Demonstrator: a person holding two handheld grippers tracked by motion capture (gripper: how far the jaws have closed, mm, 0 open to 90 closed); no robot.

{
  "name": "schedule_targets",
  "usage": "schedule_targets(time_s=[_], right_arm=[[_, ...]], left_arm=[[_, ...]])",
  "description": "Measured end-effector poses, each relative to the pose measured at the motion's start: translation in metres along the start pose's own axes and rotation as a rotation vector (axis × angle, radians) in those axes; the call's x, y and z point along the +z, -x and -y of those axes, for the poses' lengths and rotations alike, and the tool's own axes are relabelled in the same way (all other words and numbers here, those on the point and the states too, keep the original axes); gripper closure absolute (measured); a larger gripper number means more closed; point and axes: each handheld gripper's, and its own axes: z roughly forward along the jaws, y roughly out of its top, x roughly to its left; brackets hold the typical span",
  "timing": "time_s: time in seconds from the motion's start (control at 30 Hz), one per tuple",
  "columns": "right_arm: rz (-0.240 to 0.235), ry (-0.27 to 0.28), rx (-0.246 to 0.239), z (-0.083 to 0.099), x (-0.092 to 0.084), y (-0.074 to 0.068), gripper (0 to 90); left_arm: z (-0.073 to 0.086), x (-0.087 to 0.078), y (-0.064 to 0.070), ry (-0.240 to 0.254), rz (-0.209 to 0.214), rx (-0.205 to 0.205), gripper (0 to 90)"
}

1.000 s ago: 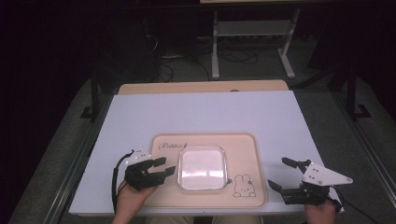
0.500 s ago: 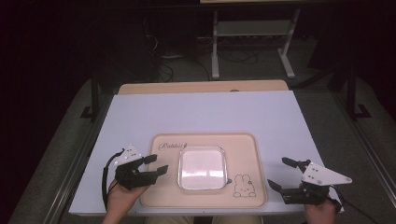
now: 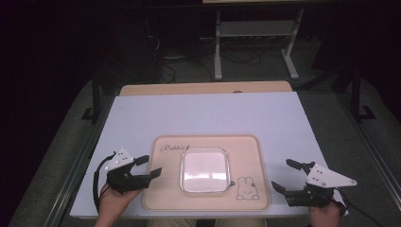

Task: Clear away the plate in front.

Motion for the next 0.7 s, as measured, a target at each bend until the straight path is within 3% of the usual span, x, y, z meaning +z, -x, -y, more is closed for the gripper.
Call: schedule_targets(time_s=[0.43,0.7], right_arm=[[0.004,-0.002,0.003,0.0,0.0,0.001,13.0],[0.005,-0.008,0.004,0.001,0.001,0.001,13.0]], left_arm=[[0.016,-0.014,-0.01,0.014,-0.04,-0.01,28.9],[0.026,-0.022,-0.012,-0.002,-0.047,-0.011,28.9]])
